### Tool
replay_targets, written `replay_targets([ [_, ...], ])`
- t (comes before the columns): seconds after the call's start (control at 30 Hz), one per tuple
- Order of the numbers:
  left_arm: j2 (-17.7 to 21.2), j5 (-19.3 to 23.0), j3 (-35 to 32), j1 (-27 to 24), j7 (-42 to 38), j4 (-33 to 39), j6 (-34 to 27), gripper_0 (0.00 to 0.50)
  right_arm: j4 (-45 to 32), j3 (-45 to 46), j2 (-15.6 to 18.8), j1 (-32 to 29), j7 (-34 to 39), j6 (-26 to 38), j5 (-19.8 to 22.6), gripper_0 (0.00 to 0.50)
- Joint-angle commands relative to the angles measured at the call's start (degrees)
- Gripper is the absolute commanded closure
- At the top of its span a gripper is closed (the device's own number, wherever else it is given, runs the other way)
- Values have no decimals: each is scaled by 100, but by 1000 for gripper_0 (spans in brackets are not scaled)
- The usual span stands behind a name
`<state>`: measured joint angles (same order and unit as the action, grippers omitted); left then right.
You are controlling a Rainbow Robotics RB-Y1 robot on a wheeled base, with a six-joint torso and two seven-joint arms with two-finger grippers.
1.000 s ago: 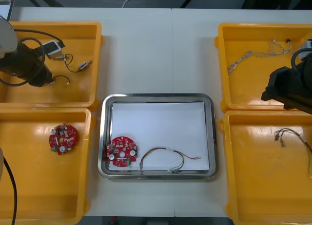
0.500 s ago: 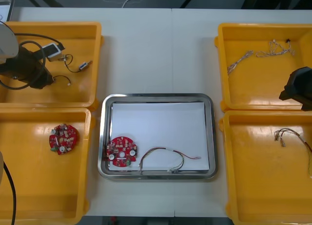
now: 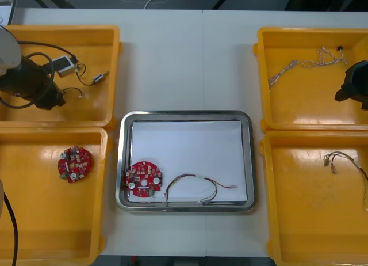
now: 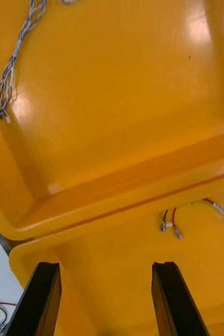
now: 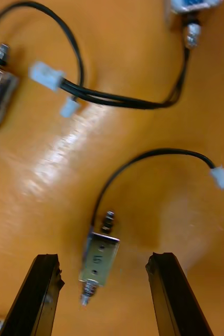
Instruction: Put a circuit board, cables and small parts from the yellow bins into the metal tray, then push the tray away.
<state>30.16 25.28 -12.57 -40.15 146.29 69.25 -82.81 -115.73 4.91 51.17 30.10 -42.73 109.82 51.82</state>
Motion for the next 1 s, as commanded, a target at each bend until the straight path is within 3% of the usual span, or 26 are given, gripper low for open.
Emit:
replay_targets([
  [0.03, 210, 100, -167, -203, 871, 71, -350, 0, 226, -298, -55, 541, -421, 18, -375, 0],
  [0.13, 218, 82, -176, -186, 871, 71, -341, 0, 455, -667, -72, 813, -447, 13, -629, 0],
  [0.4, 210, 38, -184, -151, 871, 71, -218, 0, 1079, -1107, -345, 1262, -456, -752, -1078, 0],
  [1.0, 16, -190, 9, -1, 743, 62, 476, 30, 2318, -1529, -784, 1402, -702, -3160, -1930, 0],
])
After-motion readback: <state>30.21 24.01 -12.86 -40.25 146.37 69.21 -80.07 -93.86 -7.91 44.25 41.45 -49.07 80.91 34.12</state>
